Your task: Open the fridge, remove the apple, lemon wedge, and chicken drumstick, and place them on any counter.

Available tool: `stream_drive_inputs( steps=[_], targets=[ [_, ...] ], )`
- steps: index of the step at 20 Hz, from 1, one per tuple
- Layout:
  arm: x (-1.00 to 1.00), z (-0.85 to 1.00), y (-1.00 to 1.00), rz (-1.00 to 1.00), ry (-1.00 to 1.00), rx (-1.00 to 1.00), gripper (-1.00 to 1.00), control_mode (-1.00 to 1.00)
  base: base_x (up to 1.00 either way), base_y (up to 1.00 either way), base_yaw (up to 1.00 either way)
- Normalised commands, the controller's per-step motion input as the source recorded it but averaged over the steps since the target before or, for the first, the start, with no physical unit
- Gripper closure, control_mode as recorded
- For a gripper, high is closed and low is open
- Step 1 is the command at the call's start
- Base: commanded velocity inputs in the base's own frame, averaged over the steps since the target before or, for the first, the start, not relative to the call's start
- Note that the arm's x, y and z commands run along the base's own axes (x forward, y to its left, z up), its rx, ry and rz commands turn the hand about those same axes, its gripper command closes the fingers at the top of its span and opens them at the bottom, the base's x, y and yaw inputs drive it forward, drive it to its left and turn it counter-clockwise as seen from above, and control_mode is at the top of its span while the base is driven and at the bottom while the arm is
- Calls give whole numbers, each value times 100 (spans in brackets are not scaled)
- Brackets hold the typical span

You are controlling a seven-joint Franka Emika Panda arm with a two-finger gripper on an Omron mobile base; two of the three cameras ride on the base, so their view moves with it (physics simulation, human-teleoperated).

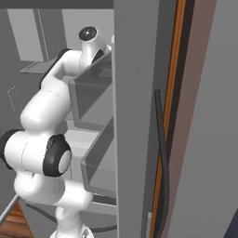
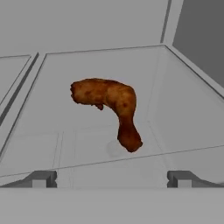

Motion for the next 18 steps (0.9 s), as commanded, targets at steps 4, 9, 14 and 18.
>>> stream_drive_inputs(
  steps=[4, 9, 14, 18],
  targets=[
    [39, -7, 0, 4, 0, 0, -100, -100, 0, 0, 0],
    [32, -2, -8, 3, 0, 0, -100, -100, 0, 0, 0],
    [34, -8, -10, 2, 0, 0, -100, -100, 0, 0, 0],
    [33, -19, -7, 2, 1, 0, -100, -100, 0, 0, 0]
  ],
)
